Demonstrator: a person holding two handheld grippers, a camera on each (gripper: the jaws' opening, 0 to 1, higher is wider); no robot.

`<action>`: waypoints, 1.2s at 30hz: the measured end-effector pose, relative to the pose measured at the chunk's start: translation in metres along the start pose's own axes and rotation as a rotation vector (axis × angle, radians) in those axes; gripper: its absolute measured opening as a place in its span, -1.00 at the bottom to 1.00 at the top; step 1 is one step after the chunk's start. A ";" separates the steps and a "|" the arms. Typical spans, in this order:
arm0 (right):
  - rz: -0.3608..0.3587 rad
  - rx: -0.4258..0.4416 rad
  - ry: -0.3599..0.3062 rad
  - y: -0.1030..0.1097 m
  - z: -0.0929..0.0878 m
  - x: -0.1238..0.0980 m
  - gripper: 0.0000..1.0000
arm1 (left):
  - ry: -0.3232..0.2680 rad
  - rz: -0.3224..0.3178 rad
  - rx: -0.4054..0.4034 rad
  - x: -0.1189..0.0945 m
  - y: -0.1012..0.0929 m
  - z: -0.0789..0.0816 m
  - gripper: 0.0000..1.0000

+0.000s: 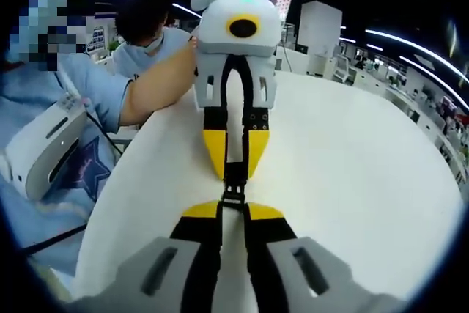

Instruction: Snap the two parts of the plastic buckle together until the buckle closes and remains connected.

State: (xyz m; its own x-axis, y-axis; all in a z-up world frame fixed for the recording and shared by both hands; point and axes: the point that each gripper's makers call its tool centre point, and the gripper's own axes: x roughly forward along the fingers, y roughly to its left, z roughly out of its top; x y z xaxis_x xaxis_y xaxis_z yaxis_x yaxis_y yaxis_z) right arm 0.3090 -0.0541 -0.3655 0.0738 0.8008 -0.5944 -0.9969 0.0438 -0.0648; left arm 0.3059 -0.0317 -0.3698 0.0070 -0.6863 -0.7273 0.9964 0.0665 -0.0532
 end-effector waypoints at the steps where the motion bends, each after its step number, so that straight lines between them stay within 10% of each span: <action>1: 0.002 0.001 0.000 0.000 -0.001 -0.001 -0.78 | -0.001 -0.001 -0.003 0.000 0.001 0.000 -0.78; 17: -0.082 -0.053 0.038 -0.013 -0.010 -0.003 -0.99 | -0.006 -0.002 -0.011 0.001 0.001 -0.004 -0.77; 22: -0.005 0.199 -0.074 -0.002 0.010 0.002 -0.67 | 0.000 0.016 -0.024 -0.001 0.004 -0.006 -0.77; 36: -0.099 0.159 0.032 0.003 0.006 0.015 -0.61 | 0.002 0.021 -0.035 0.000 0.002 -0.008 -0.77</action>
State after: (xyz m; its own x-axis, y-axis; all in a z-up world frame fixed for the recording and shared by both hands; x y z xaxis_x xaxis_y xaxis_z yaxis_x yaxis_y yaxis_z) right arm 0.3072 -0.0383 -0.3704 0.1697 0.7685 -0.6169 -0.9762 0.2169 0.0017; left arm 0.3071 -0.0260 -0.3751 0.0277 -0.6828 -0.7301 0.9924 0.1063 -0.0617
